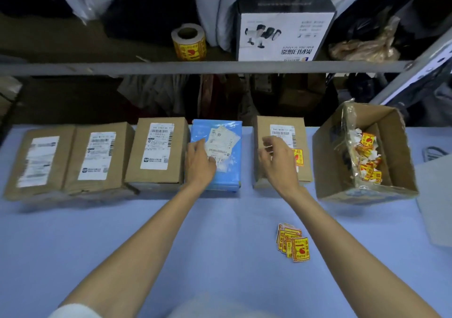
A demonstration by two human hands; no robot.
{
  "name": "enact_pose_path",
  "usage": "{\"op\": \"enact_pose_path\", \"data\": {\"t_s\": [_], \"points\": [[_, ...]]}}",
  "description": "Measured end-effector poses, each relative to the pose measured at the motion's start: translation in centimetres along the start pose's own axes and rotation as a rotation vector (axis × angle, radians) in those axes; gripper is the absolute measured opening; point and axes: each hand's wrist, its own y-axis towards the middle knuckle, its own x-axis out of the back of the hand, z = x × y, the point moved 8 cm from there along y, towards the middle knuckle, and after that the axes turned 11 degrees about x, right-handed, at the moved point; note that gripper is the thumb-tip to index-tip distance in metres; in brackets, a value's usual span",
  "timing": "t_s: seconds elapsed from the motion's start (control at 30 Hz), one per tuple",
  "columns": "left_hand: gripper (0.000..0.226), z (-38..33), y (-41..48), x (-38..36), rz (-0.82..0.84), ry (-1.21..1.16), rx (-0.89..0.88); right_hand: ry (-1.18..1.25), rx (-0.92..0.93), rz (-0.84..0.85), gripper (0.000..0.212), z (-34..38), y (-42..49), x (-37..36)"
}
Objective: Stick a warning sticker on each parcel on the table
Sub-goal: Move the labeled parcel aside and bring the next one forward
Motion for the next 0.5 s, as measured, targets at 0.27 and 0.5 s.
{"op": "enact_pose_path", "data": {"t_s": [0.27, 0.5], "points": [[0.068, 2.5, -0.1, 0.0, 0.096, 0.005, 0.05, -0.009, -0.155, 0.385, 0.077, 2.2, -1.8, -10.8], [0.074, 4.7, -4.0, -0.7, 0.146, 0.076, 0.088, -0.024, -0.218, 0.408, 0.065, 2.5, -6.5, -9.5]]}}
